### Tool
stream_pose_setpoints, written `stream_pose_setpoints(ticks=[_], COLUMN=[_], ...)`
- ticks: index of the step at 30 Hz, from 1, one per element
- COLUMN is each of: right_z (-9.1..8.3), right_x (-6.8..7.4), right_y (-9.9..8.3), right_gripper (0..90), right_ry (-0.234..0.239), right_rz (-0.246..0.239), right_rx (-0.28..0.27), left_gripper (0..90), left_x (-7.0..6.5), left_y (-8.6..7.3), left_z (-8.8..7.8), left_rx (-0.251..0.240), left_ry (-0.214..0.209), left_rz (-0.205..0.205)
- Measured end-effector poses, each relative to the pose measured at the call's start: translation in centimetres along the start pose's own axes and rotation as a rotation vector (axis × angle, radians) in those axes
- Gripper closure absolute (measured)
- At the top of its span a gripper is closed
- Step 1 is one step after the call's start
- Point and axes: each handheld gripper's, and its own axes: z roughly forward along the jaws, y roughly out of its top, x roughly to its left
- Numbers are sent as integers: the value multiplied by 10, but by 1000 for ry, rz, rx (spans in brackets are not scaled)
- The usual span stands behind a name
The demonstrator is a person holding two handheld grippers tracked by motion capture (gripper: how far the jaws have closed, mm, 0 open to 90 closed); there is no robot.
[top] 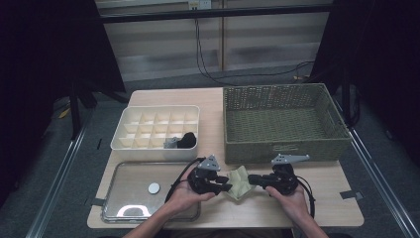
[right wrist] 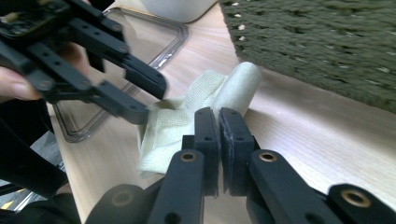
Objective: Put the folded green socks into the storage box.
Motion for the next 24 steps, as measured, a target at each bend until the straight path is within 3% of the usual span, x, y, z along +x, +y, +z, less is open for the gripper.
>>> stream_pose_setpoints(ticks=[2,4,6,7,12,14,15,24], right_z=[-1,-2,-1,-1,-1,1,1,10], right_x=[-1,-2,-2,-1,2,2,3,14], right_y=[1,1,0,0,1,2,2,7], right_gripper=[864,864,863,863,862,862,862,851], right_ry=[-1,-4,-6,-6,-6,-6,-4,30], right_rz=[-3,-7,-10,-8,-20,-18,-17,-54], right_rx=[-4,-7,-5,-2,-10,-10,-12,-22], left_gripper=[650,628,623,613,634,641,646,692], left_x=[1,3,5,5,4,3,2,-9], left_y=[-5,-10,-11,-12,-11,-10,-8,-6], left_z=[-6,-8,-9,-6,5,10,11,24], left_rx=[12,-9,12,-6,5,-10,11,32], left_ry=[8,9,18,14,-9,-19,-19,-24], left_rz=[5,-3,-2,-16,-25,-23,-14,15])
